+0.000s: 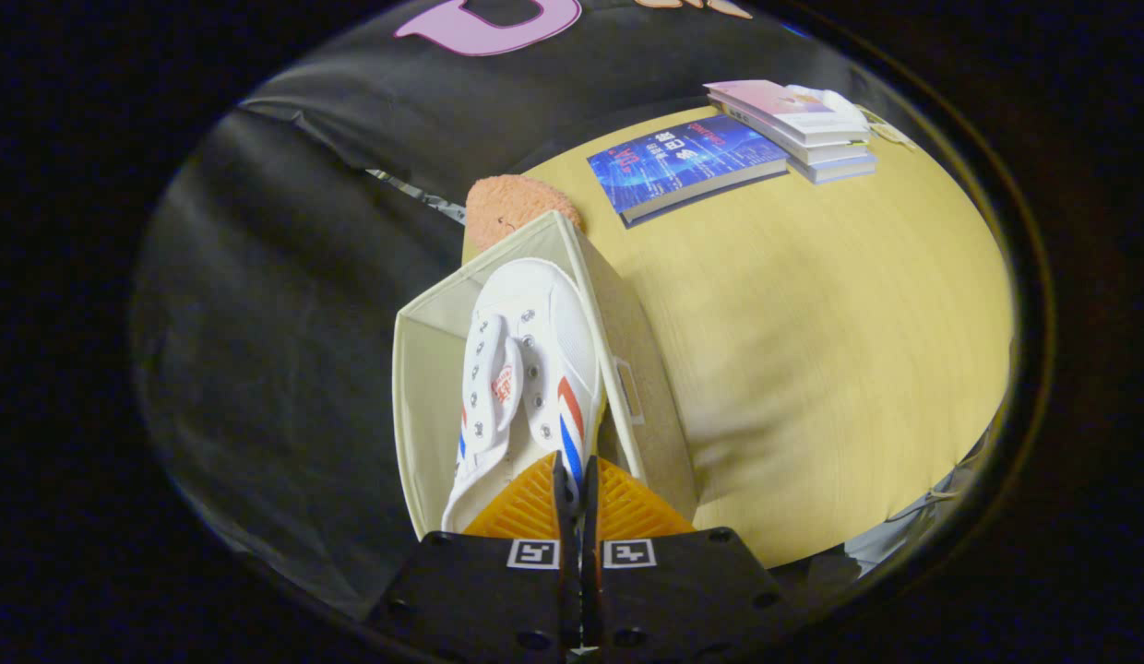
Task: Open the storage box then place both shoes into the box .Put the left shoe in first, then the right shoe, with the right side of both shoes facing outward in a uniform manner.
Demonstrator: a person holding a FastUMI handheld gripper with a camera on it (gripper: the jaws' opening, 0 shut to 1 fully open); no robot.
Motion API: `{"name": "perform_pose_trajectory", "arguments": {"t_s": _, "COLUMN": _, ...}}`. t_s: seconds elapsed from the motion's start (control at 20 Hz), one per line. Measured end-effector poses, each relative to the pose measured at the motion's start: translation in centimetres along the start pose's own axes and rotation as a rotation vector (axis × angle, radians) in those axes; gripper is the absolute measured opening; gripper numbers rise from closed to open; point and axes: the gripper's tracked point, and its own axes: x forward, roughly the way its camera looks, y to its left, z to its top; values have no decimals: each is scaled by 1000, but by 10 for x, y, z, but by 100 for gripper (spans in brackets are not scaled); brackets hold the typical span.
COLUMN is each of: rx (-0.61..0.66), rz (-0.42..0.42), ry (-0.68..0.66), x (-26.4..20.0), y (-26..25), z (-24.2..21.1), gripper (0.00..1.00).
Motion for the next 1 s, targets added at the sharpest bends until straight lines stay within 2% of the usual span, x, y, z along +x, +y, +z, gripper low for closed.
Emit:
{"name": "perform_pose_trajectory", "arguments": {"t_s": 0.1, "rx": 5, "rz": -13, "ry": -10, "x": -2, "y": 0, "z": -1, "gripper": 5}}
{"name": "perform_pose_trajectory", "arguments": {"t_s": 0.2, "rx": 52, "rz": 10, "ry": -28, "x": -3, "y": 5, "z": 2, "gripper": 22}}
{"name": "perform_pose_trajectory", "arguments": {"t_s": 0.45, "rx": 78, "rz": 14, "ry": -71, "x": -11, "y": 2, "z": 10, "gripper": 22}}
{"name": "perform_pose_trajectory", "arguments": {"t_s": 0.7, "rx": 78, "rz": 68, "ry": -113, "x": -23, "y": 8, "z": 20, "gripper": 24}}
{"name": "perform_pose_trajectory", "arguments": {"t_s": 0.85, "rx": 95, "rz": 122, "ry": -200, "x": -44, "y": 11, "z": 45, "gripper": 25}}
{"name": "perform_pose_trajectory", "arguments": {"t_s": 1.0, "rx": 93, "rz": 124, "ry": -319, "x": -69, "y": -6, "z": 78, "gripper": 25}}
